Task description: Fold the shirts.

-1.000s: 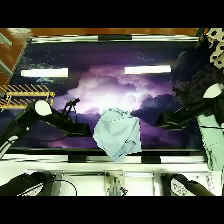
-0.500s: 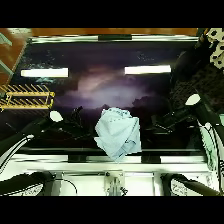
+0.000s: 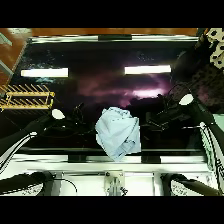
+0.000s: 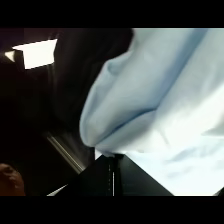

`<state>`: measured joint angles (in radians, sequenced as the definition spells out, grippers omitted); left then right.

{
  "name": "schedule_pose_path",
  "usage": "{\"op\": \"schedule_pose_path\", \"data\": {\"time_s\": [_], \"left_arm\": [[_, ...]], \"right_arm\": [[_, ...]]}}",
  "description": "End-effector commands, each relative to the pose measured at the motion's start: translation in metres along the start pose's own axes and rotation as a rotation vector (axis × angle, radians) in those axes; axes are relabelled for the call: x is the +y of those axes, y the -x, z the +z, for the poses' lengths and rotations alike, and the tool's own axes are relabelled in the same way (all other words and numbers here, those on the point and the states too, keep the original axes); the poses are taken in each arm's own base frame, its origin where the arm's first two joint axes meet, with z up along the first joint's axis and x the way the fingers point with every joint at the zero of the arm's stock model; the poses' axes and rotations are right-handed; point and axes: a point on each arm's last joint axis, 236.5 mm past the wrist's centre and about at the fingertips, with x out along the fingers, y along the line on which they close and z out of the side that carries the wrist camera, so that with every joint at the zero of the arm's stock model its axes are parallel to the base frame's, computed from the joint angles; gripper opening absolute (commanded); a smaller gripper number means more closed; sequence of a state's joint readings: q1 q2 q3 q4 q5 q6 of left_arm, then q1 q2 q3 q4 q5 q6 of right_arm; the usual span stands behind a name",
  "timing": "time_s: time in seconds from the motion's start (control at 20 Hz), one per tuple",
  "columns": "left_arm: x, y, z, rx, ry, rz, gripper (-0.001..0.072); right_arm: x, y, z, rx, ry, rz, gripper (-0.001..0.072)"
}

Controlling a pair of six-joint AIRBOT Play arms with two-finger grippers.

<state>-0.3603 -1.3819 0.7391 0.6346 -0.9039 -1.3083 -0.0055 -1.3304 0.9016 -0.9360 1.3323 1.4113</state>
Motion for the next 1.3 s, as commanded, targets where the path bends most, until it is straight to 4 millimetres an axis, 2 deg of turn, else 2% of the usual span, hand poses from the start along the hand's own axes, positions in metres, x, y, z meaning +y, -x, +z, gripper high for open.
{"op": "schedule_pose_path", "data": {"time_s": [0.0,0.2,0.25,0.35,0.4,0.5,0.55,0.6,0.7,0.8,0.9,0.95,1.0,1.05,1.1,1.2,1.25], "left_arm": [[-0.02,0.009,0.012,-0.012,-0.08,-0.033,0.0032],[-0.036,0.017,0.024,-0.036,-0.127,-0.052,0.0032],[-0.041,0.02,0.023,-0.027,-0.172,-0.061,0.0032],[-0.051,0.03,0.03,-0.034,-0.238,-0.066,0.0031],[-0.052,0.042,0.041,-0.055,-0.298,-0.029,0.0031],[-0.071,0.077,0.065,-0.111,-0.388,0.006,0.003],[-0.093,0.101,0.079,-0.157,-0.446,-0.004,0.0031],[-0.124,0.127,0.092,-0.218,-0.514,-0.025,0.0031],[-0.196,0.182,0.104,-0.364,-0.674,-0.07,0.003],[-0.281,0.256,0.096,-0.55,-0.883,-0.126,0.003],[-0.347,0.332,0.068,-0.737,-1.062,-0.173,0.0031],[-0.37,0.365,0.052,-0.816,-1.12,-0.193,0.0031],[-0.386,0.393,0.035,-0.884,-1.167,-0.208,0.0031],[-0.392,0.408,0.023,-0.921,-1.187,-0.211,0.0031],[-0.391,0.414,0.014,-0.927,-1.183,-0.21,0.003],[-0.374,0.402,0.01,-0.871,-1.124,-0.181,0.0031],[-0.358,0.389,0.013,-0.819,-1.103,-0.139,0.0031]], "right_arm": [[0.006,-0.017,0.004,0.003,0.024,-0.02,0.0643],[0.023,-0.059,-0.006,0.073,0.094,-0.046,0.0636],[0.024,-0.066,-0.007,0.078,0.082,-0.052,0.0588],[0.024,-0.066,-0.014,0.111,0.066,-0.05,0.0064],[0.021,-0.059,-0.02,0.148,0.092,-0.059,0.0068],[0.012,-0.026,-0.026,0.188,0.159,-0.128,0.0067],[0.017,-0.002,-0.019,0.156,0.209,-0.148,0.0067],[0.035,0.029,-0.004,0.074,0.293,-0.144,0.0067],[0.099,0.102,0.022,-0.171,0.543,-0.119,0.0067],[0.17,0.195,0.029,-0.476,0.734,-0.14,0.0067],[0.227,0.283,0.013,-0.767,0.839,-0.143,0.0067],[0.248,0.314,-0.003,-0.868,0.87,-0.131,0.0067],[0.261,0.335,-0.019,-0.931,0.885,-0.117,0.0067],[0.267,0.348,-0.035,-0.964,0.883,-0.102,0.0067],[0.267,0.35,-0.047,-0.959,0.87,-0.093,0.0067],[0.26,0.336,-0.062,-0.876,0.846,-0.081,0.0067],[0.254,0.326,-0.068,-0.814,0.827,-0.079,0.0067]]}}
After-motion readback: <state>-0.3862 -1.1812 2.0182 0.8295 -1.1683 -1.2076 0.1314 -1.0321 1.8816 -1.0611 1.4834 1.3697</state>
